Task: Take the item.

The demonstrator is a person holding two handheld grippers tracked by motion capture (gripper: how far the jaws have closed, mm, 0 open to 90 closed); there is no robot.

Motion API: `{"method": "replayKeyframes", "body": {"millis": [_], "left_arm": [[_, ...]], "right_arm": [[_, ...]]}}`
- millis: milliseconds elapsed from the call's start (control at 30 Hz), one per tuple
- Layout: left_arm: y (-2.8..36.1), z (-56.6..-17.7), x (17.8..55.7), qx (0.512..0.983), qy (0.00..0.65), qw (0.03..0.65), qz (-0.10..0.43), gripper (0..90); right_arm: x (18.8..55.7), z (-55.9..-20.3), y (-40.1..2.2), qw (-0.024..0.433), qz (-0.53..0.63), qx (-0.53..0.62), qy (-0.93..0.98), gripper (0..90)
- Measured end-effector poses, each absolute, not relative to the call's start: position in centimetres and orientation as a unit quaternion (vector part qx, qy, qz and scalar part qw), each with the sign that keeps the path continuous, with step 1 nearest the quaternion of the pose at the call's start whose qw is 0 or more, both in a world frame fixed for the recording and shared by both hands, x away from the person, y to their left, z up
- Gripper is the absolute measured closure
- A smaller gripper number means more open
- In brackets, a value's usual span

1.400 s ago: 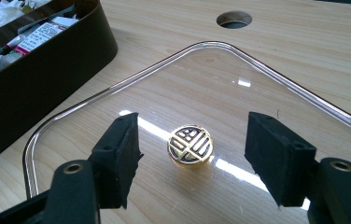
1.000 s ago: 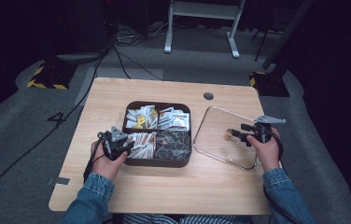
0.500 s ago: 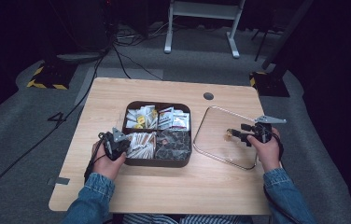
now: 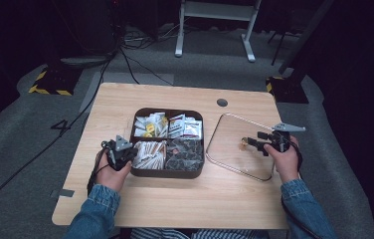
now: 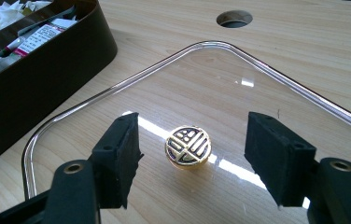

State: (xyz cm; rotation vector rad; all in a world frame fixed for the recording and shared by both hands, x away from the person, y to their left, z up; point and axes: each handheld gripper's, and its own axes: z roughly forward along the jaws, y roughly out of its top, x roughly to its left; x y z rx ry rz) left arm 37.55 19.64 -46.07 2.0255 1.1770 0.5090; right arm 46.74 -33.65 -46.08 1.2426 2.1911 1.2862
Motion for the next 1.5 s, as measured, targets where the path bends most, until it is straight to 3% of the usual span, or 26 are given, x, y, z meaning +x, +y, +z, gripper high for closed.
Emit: {"method": "replayKeyframes", "body": {"millis": [833, 1500], "left_arm": [[20.1, -42.8, 35.4, 0.744, 0.427, 0.495, 0.141, 88.5], [18.0, -40.7, 33.7, 0.760, 0.377, 0.512, 0.135, 88.5]], "right_arm": [[46.9, -45.9, -33.6, 0.159, 0.449, 0.432, 0.766, 36.4], [46.9, -46.0, -33.6, 0.159, 0.447, 0.432, 0.767, 36.4]]}}
